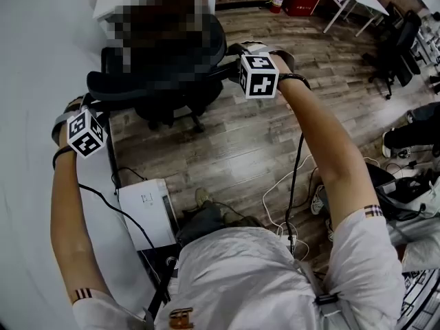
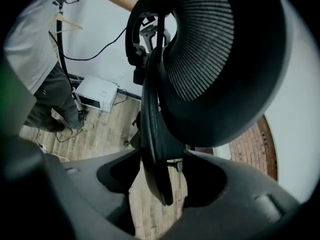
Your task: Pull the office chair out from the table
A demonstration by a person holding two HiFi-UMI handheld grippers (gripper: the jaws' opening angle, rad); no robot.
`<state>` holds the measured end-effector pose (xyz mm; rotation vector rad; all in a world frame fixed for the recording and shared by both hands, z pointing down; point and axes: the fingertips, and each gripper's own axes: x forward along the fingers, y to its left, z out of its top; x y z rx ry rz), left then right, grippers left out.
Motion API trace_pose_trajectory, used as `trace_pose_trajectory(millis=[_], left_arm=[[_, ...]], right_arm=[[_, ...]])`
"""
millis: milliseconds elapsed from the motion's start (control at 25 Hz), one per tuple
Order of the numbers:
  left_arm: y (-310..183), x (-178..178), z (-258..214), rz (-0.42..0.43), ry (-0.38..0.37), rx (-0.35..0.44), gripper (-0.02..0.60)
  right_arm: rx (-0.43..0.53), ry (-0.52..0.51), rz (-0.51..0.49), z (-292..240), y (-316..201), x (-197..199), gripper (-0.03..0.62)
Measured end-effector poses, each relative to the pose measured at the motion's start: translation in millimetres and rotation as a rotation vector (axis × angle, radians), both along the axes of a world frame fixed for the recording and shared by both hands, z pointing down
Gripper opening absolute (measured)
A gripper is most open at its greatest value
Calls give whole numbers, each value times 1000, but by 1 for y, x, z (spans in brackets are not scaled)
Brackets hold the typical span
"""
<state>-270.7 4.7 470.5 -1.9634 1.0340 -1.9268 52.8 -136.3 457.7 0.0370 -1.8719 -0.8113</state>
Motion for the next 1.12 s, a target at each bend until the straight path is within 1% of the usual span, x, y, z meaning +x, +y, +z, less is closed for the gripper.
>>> trace_pose_trajectory(millis=[120, 200, 280, 360, 520, 600, 680, 840, 920, 1000, 1120], left_arm=[[16, 2, -16, -33, 23, 44, 219], [30, 8, -30, -66, 61, 87, 219], [45, 20, -46, -104, 126, 145, 219], [60, 36, -63, -139, 207, 209, 219], [87, 81, -83, -161, 344, 311, 219], [99, 105, -93, -169, 437, 370, 219], [106, 129, -108, -177, 563, 441, 219], [118, 180, -142, -183, 884, 586, 209], [128, 204, -158, -177, 1017, 642, 181], [137, 222, -171, -165, 1108, 681, 151], [143, 237, -179, -143, 1180, 695, 127]], right_arm=[[11, -37, 14, -13, 11, 9, 253], [16, -76, 24, -23, 22, 18, 253], [16, -127, 39, -36, 36, 29, 253], [9, -188, 57, -49, 51, 40, 253], [-21, -331, 83, -72, 88, 55, 253], [-45, -415, 88, -84, 109, 56, 253], [-75, -500, 90, -95, 128, 53, 253], [-149, -674, 108, -110, 159, 45, 232], [-186, -766, 113, -119, 178, 40, 209], [-216, -850, 114, -130, 197, 33, 181], [-251, -931, 115, -139, 218, 17, 151]])
